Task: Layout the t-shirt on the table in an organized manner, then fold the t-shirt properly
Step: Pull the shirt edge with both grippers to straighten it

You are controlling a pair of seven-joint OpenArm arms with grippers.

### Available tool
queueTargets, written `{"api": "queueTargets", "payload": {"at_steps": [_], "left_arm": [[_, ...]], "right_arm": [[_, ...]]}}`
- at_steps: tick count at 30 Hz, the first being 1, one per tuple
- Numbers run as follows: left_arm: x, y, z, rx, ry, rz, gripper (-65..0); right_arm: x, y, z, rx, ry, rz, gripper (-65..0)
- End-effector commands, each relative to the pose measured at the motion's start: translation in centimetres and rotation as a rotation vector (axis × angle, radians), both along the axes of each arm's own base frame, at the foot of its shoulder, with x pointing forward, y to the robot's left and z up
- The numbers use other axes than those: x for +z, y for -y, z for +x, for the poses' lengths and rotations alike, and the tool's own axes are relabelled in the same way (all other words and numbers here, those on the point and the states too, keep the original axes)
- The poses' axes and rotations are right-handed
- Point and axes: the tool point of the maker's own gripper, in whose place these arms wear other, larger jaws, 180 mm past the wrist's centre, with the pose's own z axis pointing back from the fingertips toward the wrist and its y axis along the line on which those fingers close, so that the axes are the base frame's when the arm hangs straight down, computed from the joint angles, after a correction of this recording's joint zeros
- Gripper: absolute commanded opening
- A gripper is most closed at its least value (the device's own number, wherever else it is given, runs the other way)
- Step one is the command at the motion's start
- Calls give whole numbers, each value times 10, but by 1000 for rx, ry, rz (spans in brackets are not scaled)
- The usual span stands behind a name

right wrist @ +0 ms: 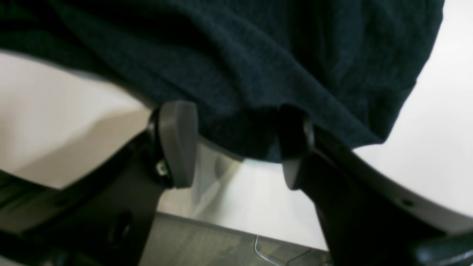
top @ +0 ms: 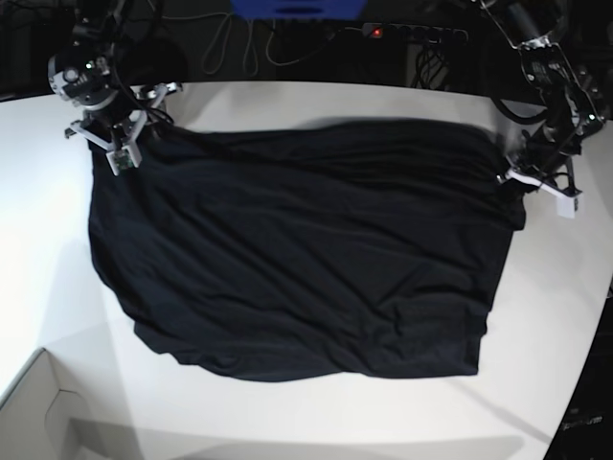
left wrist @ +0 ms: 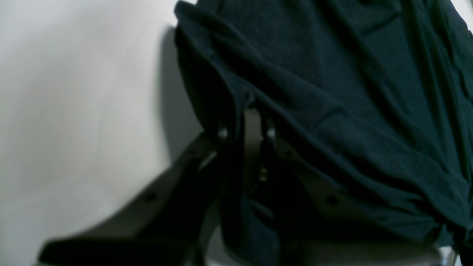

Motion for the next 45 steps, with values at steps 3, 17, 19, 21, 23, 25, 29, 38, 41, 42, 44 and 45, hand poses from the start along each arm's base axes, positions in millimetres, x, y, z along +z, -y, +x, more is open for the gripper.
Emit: {"api": "queueTargets", "payload": {"at_steps": [3, 17, 19, 21, 23, 25, 29, 38, 41, 42, 44, 45], "left_arm": [[17, -7, 11, 0, 61, 20, -647], [56, -7, 16, -34, 146, 113, -647], [63, -7, 17, -40, 162, 131, -647], [68, -7, 16, -43, 171, 144, -647], [68, -7, 10, -49, 165, 155, -647], [69, -6, 7, -54, 164, 165, -647], [63, -8, -2, -50, 141, 168, -647], [62, -33, -29, -55, 134, 227, -647], [58, -30, -32, -78, 107, 225, -647], [57, -30, -33, -77, 105, 222, -647], [50, -30, -35, -74, 89, 208, -647], [44, -30, -38, -71, 71, 193, -647]], "right_arm": [[8, 1, 7, -1, 40, 4, -306], [29, 15, 4, -17, 82, -49, -650], [35, 19, 5, -25, 98, -63, -650], [37, 24, 5, -36, 100, -71, -650], [38, 33, 2, -61, 101, -82, -650], [39, 39, 0, -79, 99, -91, -650], [37, 42, -4, -84, 89, -95, -650], [30, 31, -25, -32, 79, -75, -650], [24, 20, -32, -5, 57, -57, -650], [24, 17, -33, 4, 55, -51, -650], [21, 11, -37, 17, 49, -40, -650], [21, 9, -39, 23, 48, -35, -650]]}}
